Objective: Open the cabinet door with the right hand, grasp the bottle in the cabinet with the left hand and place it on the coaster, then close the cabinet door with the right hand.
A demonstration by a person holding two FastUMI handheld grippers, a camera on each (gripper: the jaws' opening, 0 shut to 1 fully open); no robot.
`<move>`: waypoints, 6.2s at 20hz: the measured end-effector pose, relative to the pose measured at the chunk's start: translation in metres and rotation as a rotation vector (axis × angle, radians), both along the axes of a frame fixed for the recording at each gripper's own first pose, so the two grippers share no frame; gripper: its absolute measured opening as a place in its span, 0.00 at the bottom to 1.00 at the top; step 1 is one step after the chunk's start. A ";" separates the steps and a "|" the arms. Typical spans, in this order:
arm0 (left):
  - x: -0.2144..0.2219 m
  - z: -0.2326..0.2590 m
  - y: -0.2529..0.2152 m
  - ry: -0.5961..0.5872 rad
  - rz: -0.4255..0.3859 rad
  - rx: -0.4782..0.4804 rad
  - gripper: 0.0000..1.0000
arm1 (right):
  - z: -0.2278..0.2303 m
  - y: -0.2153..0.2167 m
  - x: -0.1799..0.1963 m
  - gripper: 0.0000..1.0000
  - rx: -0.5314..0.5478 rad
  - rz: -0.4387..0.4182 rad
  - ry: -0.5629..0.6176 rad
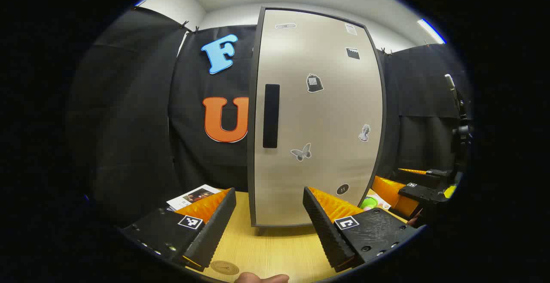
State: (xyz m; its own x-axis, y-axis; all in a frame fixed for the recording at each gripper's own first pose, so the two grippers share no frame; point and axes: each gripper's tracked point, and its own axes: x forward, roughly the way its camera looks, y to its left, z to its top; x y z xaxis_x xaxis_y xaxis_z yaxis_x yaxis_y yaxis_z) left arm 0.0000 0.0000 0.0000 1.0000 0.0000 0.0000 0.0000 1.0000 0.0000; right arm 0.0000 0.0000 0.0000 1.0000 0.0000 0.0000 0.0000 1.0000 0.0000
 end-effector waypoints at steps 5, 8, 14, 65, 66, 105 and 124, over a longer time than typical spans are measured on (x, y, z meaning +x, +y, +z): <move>0.000 -0.002 0.001 0.006 0.000 -0.001 0.95 | -0.002 0.004 0.002 1.00 0.008 0.007 0.006; 0.000 -0.001 0.001 0.006 0.002 -0.006 0.95 | -0.002 0.004 0.003 1.00 0.004 0.009 0.003; 0.001 -0.002 0.001 0.006 -0.001 -0.002 0.95 | -0.003 0.005 0.007 1.00 0.010 0.012 0.007; -0.070 -0.074 0.101 0.098 -0.065 -0.045 0.95 | 0.079 0.169 -0.036 0.09 -0.033 0.179 -0.100; -0.069 -0.075 0.095 0.102 -0.077 -0.044 0.95 | 0.079 0.165 -0.043 0.09 -0.037 0.172 -0.098; 0.241 0.106 -0.132 -0.186 -0.110 0.058 0.96 | 0.079 -0.169 -0.244 0.54 0.173 -0.402 -0.126; 0.341 0.061 -0.130 -0.036 -0.068 -0.015 0.96 | 0.063 -0.197 -0.187 0.75 0.100 -0.421 -0.043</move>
